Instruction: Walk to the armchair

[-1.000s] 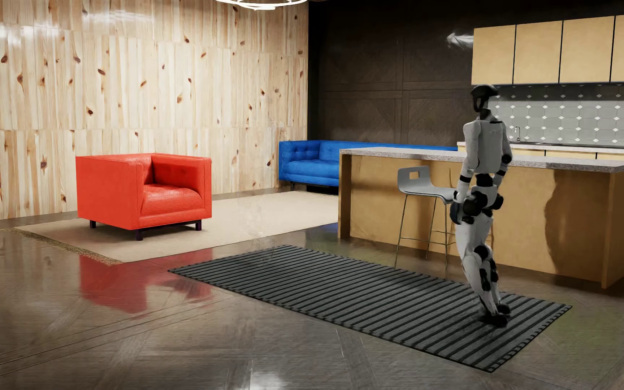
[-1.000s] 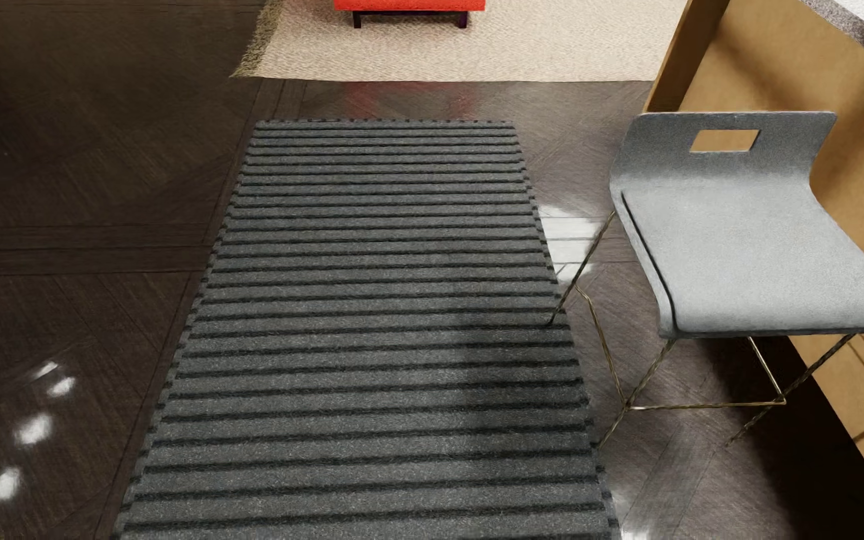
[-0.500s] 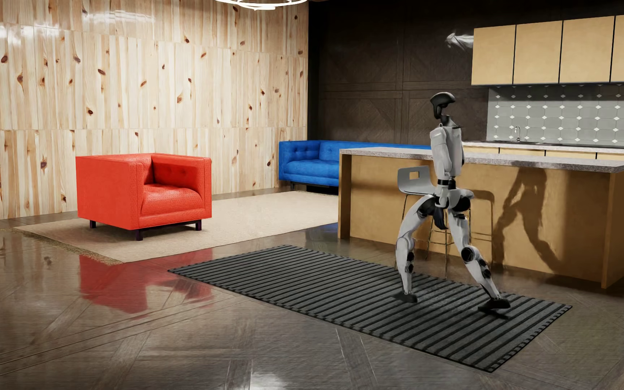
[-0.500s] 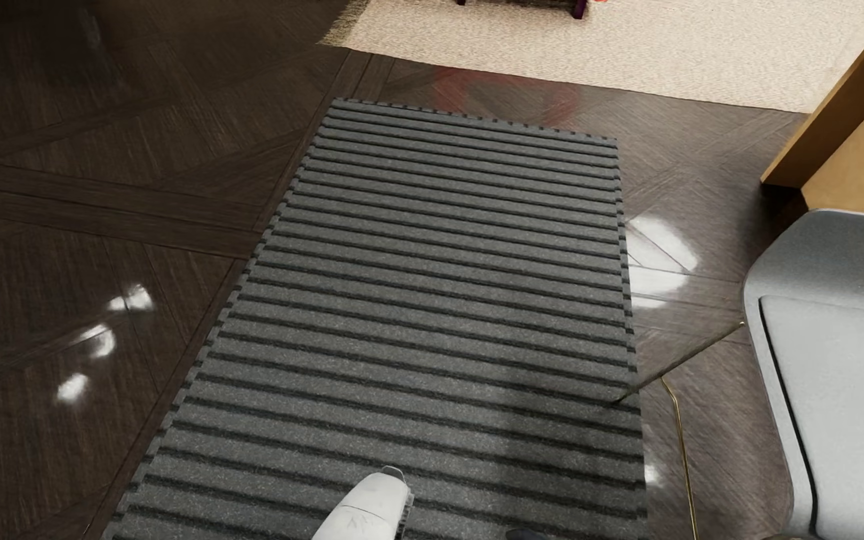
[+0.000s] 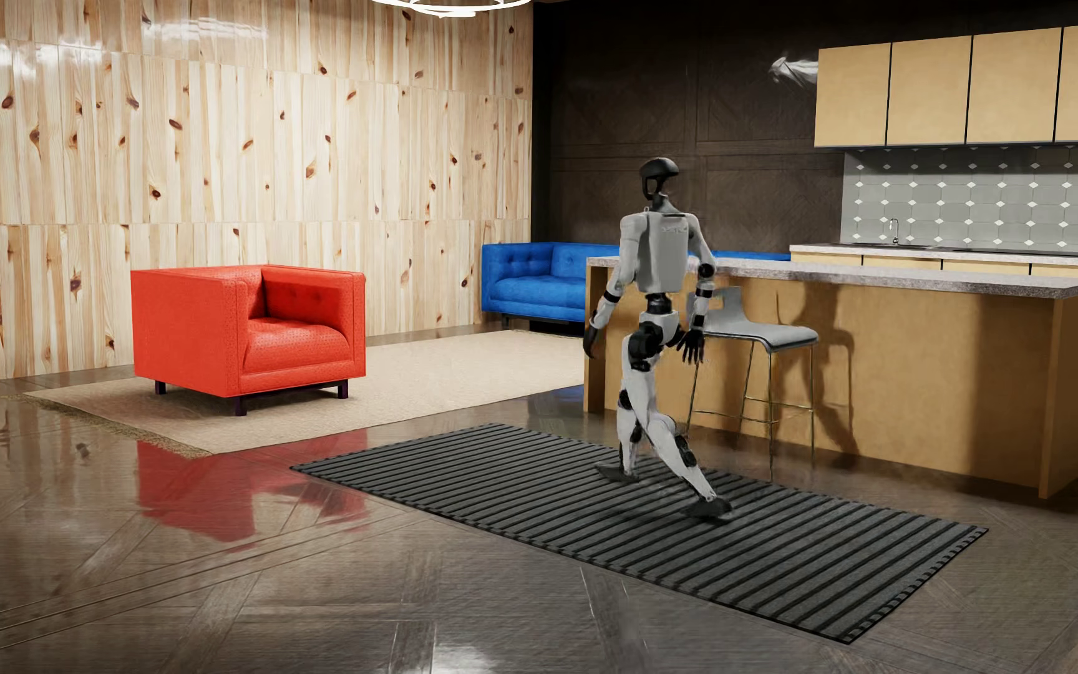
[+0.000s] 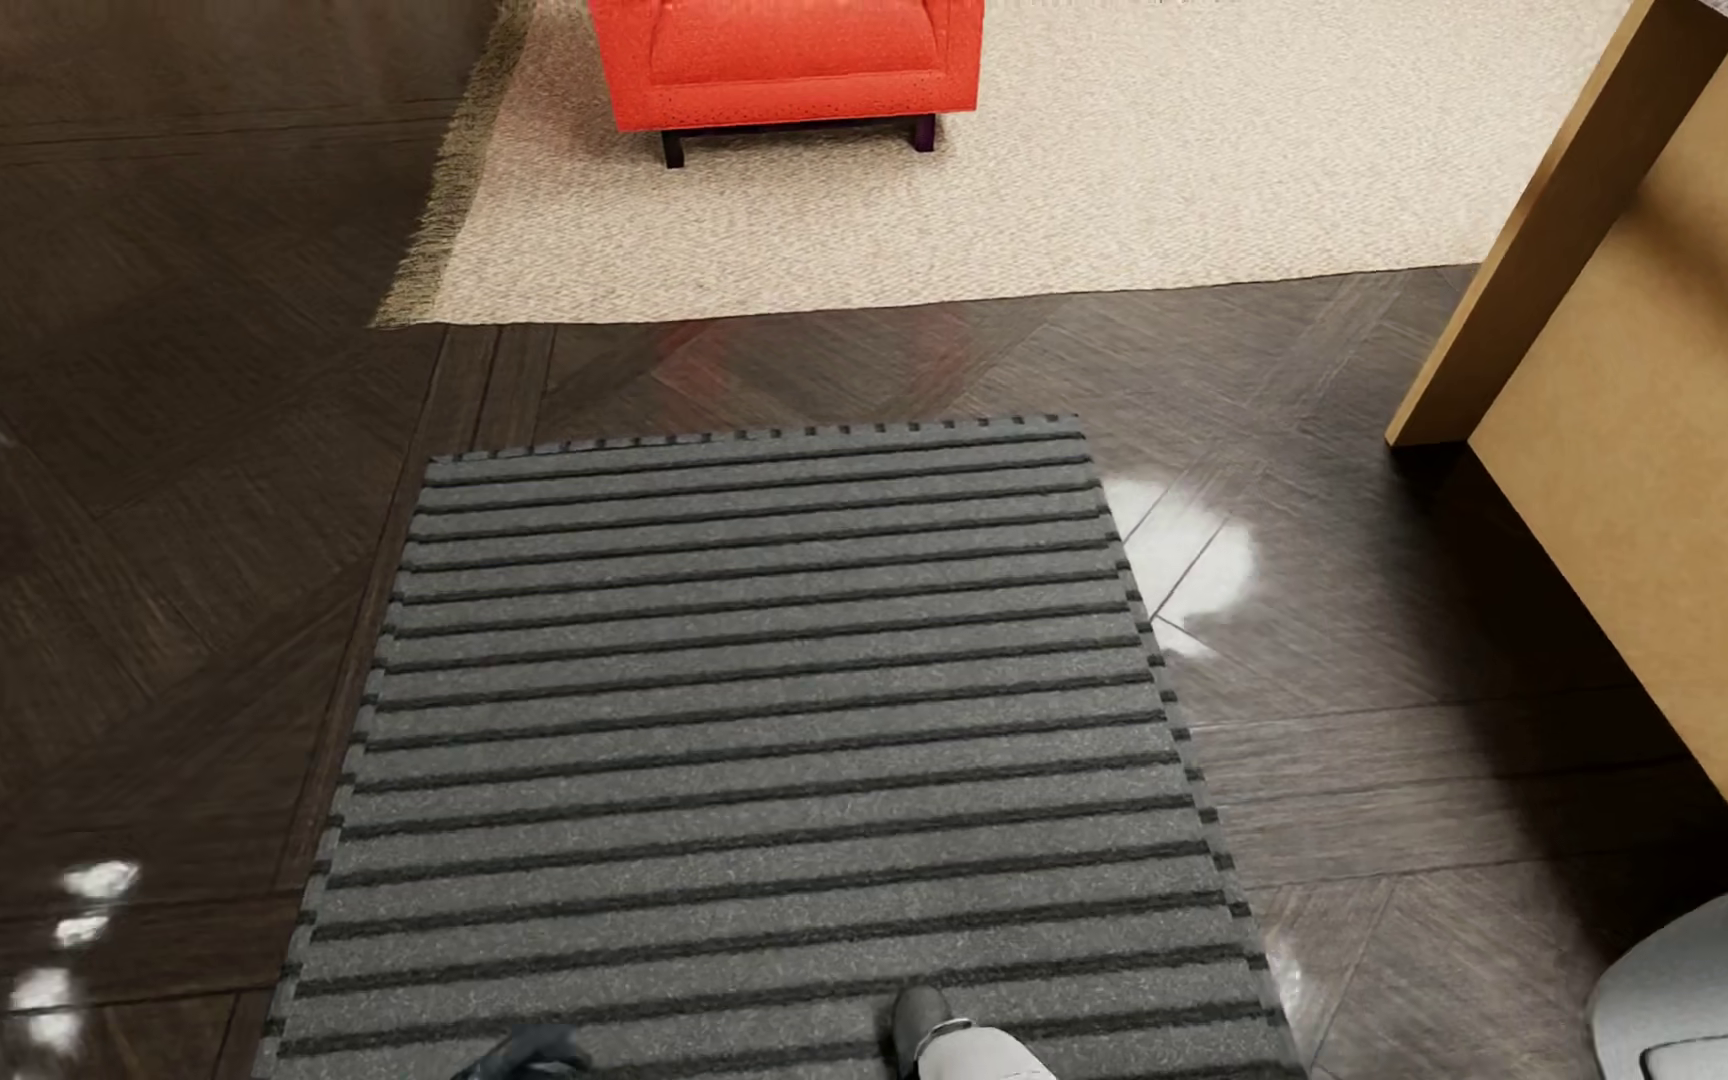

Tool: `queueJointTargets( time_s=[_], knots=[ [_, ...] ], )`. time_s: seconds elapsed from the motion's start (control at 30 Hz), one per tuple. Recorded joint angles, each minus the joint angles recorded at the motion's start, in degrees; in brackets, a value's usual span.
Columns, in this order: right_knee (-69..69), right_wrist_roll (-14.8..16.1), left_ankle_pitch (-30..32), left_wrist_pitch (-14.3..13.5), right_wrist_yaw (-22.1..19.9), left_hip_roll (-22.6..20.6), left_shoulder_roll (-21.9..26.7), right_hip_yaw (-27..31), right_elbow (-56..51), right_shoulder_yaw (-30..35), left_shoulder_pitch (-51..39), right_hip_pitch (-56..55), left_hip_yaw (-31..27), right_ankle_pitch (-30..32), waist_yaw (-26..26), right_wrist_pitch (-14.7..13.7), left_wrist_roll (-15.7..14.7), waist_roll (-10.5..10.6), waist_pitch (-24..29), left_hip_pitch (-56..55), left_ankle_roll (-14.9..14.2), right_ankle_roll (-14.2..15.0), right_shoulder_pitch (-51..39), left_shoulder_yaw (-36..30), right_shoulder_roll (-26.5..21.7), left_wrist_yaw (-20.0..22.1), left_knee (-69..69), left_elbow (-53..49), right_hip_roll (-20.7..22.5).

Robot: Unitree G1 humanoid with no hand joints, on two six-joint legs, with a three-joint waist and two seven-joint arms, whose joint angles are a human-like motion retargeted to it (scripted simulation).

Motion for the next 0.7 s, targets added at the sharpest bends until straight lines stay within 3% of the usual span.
queueJointTargets(
  time_s=[0.07, 0.1, 0.13, 0.17, 0.2, 0.23, 0.3, 0.33, 0.4, 0.47, 0.5, 0.53, 0.57, 0.6, 0.63, 0.67, 0.7],
  knots=[
    [5.8, 0.0, 6.2, 0.0, 0.0, 1.8, -1.2, 0.0, 0.8, 1.0, 0.5, -3.6, 0.0, 23.9, -1.7, 0.0, 0.0, 1.9, 0.1, 2.4, 0.0, 0.0, 0.5, 1.5, 0.3, 0.0, 4.5, 2.6, 1.7],
    [10.8, 0.0, 14.8, 0.0, 0.0, 3.8, -2.4, 0.0, 1.6, 1.8, 2.0, -3.7, 0.0, 30.3, -2.1, 0.0, 0.0, 3.6, 0.4, 1.9, 0.0, 0.0, 0.1, 2.2, 0.4, 0.0, 10.3, 4.5, 3.3],
    [12.9, 0.0, 26.4, 0.0, 0.0, 5.1, -3.3, 0.0, 2.3, 2.1, 3.8, -0.6, 0.0, 30.2, -0.8, 0.0, 0.0, 4.5, 0.3, -0.1, 0.0, 0.0, 0.1, 1.1, 0.3, 0.0, 19.9, 6.6, 5.1],
    [14.4, 0.0, 33.7, 0.0, 0.0, 5.8, -3.7, 0.0, 2.5, 0.2, 5.6, 1.9, 0.0, 29.2, 1.0, 0.0, 0.0, 4.5, -0.2, -5.8, 0.0, 0.0, 0.1, 0.2, 0.8, 0.0, 31.7, 7.5, 6.8],
    [13.8, 0.0, 29.3, 0.0, 0.0, 7.1, -3.6, 0.0, 0.9, 0.4, 6.6, 6.5, 0.0, 26.3, 3.0, 0.0, 0.0, 4.9, 0.6, -11.1, 0.0, 0.0, -0.7, -2.4, 0.3, 0.0, 43.3, 8.3, 8.2],
    [12.0, 0.0, 19.8, 0.0, 0.0, 7.5, -3.6, 0.0, 0.0, -0.1, 7.8, 12.3, 0.0, 22.0, 5.9, 0.0, 0.0, 4.4, 1.2, -16.2, 0.0, 0.0, -1.9, -3.6, 0.3, 0.0, 49.8, 8.5, 8.1],
    [7.6, 0.0, 10.5, 0.0, 0.0, 6.5, -3.1, 0.0, -1.9, 0.2, 10.0, 21.9, 0.0, 13.9, 13.4, 0.0, 0.0, 1.1, 0.7, -26.7, 0.0, 0.0, -5.9, -3.5, 0.1, 0.0, 48.7, 10.5, 6.4],
    [4.5, 0.0, 10.1, 0.0, 0.0, 6.5, -2.6, 0.0, -4.0, 2.2, 11.6, 27.8, 0.0, 9.2, 16.8, 0.0, 0.0, 0.0, 0.7, -29.4, 0.0, 0.0, -8.1, -4.3, -1.1, 0.0, 41.3, 10.3, 5.4],
    [-0.4, 0.0, 13.8, 0.0, 0.0, 7.0, -1.5, 0.0, -6.3, -0.5, 13.4, 37.2, 0.0, 0.7, 20.9, 0.0, 0.0, -2.0, 0.5, -33.9, 0.0, 0.0, -12.0, -3.6, -1.9, 0.0, 22.3, 11.7, 3.4],
    [-2.0, 0.0, 23.9, 0.0, 0.0, 7.4, -1.1, 0.0, -7.9, -5.4, 13.7, 42.8, 0.0, -6.3, 23.3, 0.0, 0.0, -2.3, -1.4, -36.9, 0.0, 0.0, -15.5, -4.9, -2.7, 0.0, 4.1, 13.3, 2.8],
    [-1.9, 0.0, 29.2, 0.0, 0.0, 7.5, -1.0, 0.0, -8.0, -7.8, 13.8, 44.6, 0.0, -7.1, 23.3, 0.0, 0.0, -2.8, -2.2, -39.2, 0.0, 0.0, -16.7, -4.6, -2.7, 0.0, -19.6, 14.1, 2.9],
    [-0.7, 0.0, 24.6, 0.0, 0.0, 7.5, -0.7, 0.0, -9.5, -8.2, 13.7, 46.2, 0.0, -5.7, 24.8, 0.0, 0.0, -3.2, -2.3, -41.6, 0.0, 0.0, -17.3, -5.5, -3.6, 0.0, -0.3, 14.1, 1.7],
    [1.7, 0.0, 25.2, 0.0, 0.0, 5.8, -0.6, 0.0, -11.0, -11.4, 13.3, 48.7, 0.0, -2.2, 26.4, 0.0, 0.0, -4.1, -1.5, -42.6, 0.0, 0.0, -16.1, -6.6, -3.7, 0.0, 5.0, 14.9, 0.0],
    [7.7, 0.0, 28.1, 0.0, 0.0, 4.6, -0.6, 0.0, -10.2, -13.0, 13.3, 47.9, 0.0, 5.1, 27.5, 0.0, 0.0, -5.2, -2.5, -43.8, 0.0, 0.0, -14.9, -6.9, -2.6, 0.0, 10.1, 15.9, -1.7],
    [18.0, 0.0, 26.1, 0.0, 0.0, 1.7, -0.7, 0.0, -8.3, -13.6, 13.1, 45.8, 0.0, 16.8, 27.8, 0.0, 0.0, -7.1, -2.1, -42.0, 0.0, 0.0, -13.0, -6.7, -0.7, 0.0, 14.7, 17.4, -4.3],
    [32.8, 0.0, 23.0, 0.0, 0.0, -0.2, -1.1, 0.0, -7.4, -12.7, 12.3, 39.1, 0.0, 26.1, 26.4, 0.0, 0.0, -6.9, -2.1, -39.9, 0.0, 0.0, -11.4, -5.7, -0.1, 0.0, 15.5, 17.8, -4.0],
    [47.5, 0.0, 20.2, 0.0, 0.0, -2.5, -1.5, 0.0, -6.2, -11.1, 12.1, 32.2, 0.0, 26.2, 25.1, 0.0, 0.0, -7.2, -0.9, -35.8, 0.0, 0.0, -10.8, -4.0, 0.7, 0.0, 14.9, 16.5, -5.0]
  ],
)
